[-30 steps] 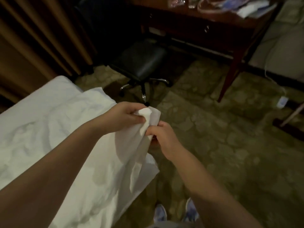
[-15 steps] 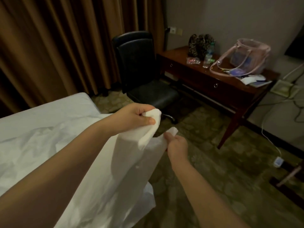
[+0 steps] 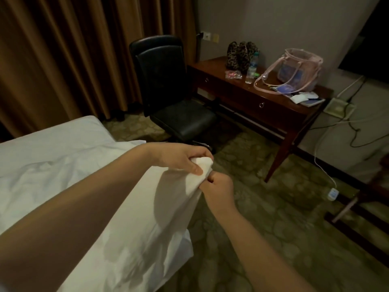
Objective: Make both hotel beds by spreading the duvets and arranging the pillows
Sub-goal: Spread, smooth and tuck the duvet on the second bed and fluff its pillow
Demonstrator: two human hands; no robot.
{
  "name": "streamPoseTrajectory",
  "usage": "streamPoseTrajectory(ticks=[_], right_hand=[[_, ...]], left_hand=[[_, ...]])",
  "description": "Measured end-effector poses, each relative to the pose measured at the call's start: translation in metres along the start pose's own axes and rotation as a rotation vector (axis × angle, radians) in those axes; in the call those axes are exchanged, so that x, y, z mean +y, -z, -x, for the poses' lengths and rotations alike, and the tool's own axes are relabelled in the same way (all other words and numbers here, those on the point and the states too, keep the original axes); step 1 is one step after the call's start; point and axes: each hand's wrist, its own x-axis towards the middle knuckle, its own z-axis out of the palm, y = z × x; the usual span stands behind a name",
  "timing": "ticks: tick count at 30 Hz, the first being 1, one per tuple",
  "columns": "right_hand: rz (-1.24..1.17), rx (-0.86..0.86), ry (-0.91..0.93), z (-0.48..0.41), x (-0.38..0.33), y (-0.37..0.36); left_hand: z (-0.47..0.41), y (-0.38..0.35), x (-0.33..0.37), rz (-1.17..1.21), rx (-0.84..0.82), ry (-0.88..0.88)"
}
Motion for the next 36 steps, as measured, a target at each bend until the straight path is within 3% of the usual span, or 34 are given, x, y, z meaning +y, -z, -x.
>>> streamPoseTrajectory(ticks=[9, 12, 16, 20, 23, 25, 29, 32, 34, 36], right_hand=[[-0.060, -0.116, -0.245, 0.014, 0.014, 0.005], [-0.090, -0.177, -0.335, 0.010, 0.012, 0.011], [-0.223, -0.258, -0.482, 0.006, 0.016, 0.019], [0.117, -0.429, -0.564, 0.006, 0.011, 0.007], [0.071, -0.306, -0.711, -0.006, 0.005, -0.010], [-0.038, -0.210, -0.686, -0.013, 0.009, -0.017], [0.071, -0.151, -0.654, -0.024, 0.016, -0.016], [-0.090, -0.118, -0.690, -0.037, 0.014, -0.022], [-0.290, -0.056, -0.708, -0.047, 0.004, -0.029], [-0.387, -0.040, -0.697, -0.058, -0.014, -0.040]], left_hand=[[-0.014, -0.013, -0.007, -0.284, -0.210, 0.101], [-0.025, -0.024, -0.013, -0.390, -0.087, 0.089], [-0.031, -0.030, -0.023, -0.332, 0.097, 0.072], [-0.036, -0.035, -0.018, -0.324, 0.196, 0.019], [-0.039, -0.035, -0.018, -0.354, 0.249, 0.002], [-0.039, -0.034, -0.023, -0.284, 0.320, 0.009], [-0.034, -0.051, -0.039, -0.229, 0.633, 0.095], [-0.013, -0.089, -0.055, -0.381, 0.899, 0.073], [-0.001, -0.111, -0.070, -0.413, 0.858, 0.114], [0.005, -0.121, -0.088, -0.346, 0.808, 0.311]])
